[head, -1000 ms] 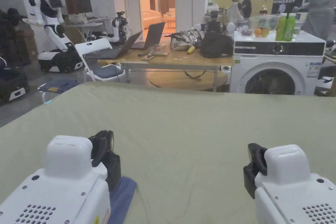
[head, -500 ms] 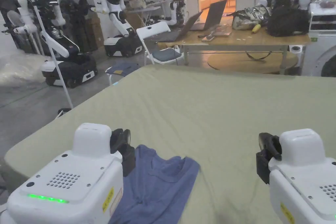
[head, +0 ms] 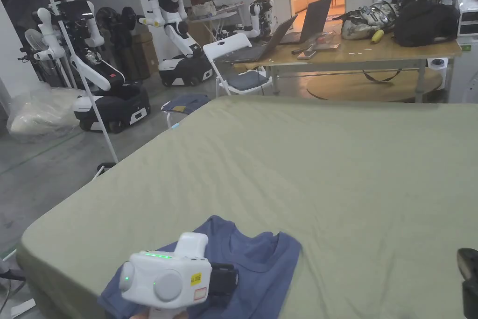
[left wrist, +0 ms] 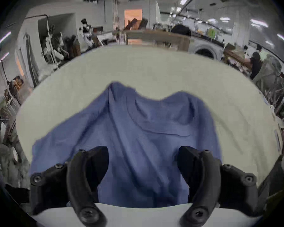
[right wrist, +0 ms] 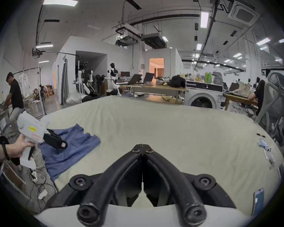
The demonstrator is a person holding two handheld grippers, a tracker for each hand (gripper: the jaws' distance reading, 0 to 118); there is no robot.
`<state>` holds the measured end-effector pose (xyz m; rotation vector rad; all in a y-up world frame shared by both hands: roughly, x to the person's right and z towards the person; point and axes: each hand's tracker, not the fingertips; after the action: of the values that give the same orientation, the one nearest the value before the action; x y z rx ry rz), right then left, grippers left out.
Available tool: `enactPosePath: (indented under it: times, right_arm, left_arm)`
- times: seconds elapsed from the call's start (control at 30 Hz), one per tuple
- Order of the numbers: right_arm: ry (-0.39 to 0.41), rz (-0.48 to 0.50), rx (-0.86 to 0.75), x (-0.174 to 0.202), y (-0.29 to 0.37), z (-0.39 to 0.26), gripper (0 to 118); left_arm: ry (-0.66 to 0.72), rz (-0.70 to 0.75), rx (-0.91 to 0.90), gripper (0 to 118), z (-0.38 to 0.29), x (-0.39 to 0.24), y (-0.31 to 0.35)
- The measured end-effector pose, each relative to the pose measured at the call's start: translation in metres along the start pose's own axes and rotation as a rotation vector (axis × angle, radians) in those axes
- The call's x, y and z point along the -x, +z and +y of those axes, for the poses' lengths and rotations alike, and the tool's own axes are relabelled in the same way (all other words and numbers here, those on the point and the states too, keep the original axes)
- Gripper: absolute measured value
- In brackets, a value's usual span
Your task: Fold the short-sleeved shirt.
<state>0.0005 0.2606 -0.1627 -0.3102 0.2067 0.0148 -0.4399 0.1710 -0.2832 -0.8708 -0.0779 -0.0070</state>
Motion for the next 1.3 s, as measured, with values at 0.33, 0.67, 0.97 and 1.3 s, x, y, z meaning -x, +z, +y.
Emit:
enactPosePath:
  times: [0.33, 0.67, 0.97, 1.3]
  right_arm:
    - [-0.079, -0.046, 0.075, -0.024, 0.007, -0.018, 0]
    - [-0.077, -0.055, 0.041, -0.041, 0.034, -0.013, 0]
    - [-0.114, -0.166, 0.008, -0.078, 0.064, -0.008, 0]
    - [-0.233, -0.226, -0.039, -0.104, 0.094, -0.005, 0]
  left_arm:
    - [-0.033, -0.008, 0.072, 0, 0.009, -0.019, -0.005]
    - [0.257, -0.073, -0.176, 0, 0.042, 0.018, 0.052]
    - [0.138, -0.021, -0.529, 7, 0.228, 0.025, 0.186]
    - [-0.129, -0.26, -0.495, 0, 0.219, -0.161, 0.112]
